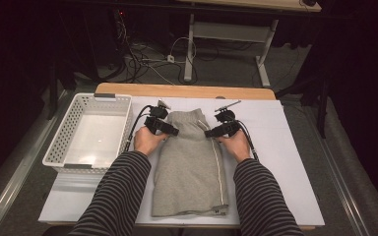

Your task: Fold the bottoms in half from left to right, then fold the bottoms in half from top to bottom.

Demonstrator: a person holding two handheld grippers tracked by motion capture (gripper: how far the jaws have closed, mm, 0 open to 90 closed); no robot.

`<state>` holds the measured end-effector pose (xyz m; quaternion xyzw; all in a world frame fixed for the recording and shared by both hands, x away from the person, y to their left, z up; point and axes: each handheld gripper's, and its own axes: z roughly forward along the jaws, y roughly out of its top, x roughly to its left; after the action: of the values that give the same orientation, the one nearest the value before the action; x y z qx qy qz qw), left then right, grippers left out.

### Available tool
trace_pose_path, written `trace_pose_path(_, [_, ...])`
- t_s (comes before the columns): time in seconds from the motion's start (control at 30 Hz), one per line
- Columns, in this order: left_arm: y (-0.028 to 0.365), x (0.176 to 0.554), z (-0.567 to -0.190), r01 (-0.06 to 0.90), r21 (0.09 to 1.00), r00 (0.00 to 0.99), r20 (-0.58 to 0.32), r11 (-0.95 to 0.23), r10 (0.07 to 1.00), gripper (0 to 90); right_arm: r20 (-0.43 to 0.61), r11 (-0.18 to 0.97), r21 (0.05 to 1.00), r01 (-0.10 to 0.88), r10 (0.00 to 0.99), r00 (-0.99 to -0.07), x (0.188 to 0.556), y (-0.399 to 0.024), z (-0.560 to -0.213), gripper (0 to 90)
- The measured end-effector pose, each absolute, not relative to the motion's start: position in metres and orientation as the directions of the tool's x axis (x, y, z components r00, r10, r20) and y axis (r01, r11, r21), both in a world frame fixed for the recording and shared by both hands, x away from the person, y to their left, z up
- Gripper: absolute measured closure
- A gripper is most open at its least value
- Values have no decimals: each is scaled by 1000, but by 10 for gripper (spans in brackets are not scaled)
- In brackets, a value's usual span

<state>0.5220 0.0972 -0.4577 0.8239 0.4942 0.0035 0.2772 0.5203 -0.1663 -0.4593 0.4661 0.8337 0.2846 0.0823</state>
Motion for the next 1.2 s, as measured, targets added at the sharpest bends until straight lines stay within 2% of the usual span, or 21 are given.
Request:
trace_pose_path(0.17, [92, 521, -459, 798, 478, 528, -261, -367, 808, 430, 120, 419, 542, 729, 820, -560, 522, -164, -459, 491])
trace_pose_path(0.37, [88, 521, -461, 783, 483, 557, -267, -391, 786, 599, 151, 463, 514, 722, 780, -608, 523, -157, -457, 740])
trace_pose_path(0.43, [87, 522, -460, 782, 472, 569, -274, -407, 775, 684, 158, 472, 507, 721, 772, -616, 523, -156, -457, 782])
trace_pose_path(0.57, [84, 524, -458, 779, 455, 584, -274, -432, 764, 776, 130, 492, 513, 704, 766, -630, 521, -154, -455, 811])
trace_pose_path(0.83, [92, 518, -440, 754, 495, 607, -276, -431, 745, 797, 79, 504, 560, 657, 757, -648, 512, -157, -438, 820])
trace_pose_path(1.2, [95, 526, -408, 711, 567, 620, -224, -417, 752, 795, 35, 476, 638, 605, 767, -640, 516, -159, -410, 818])
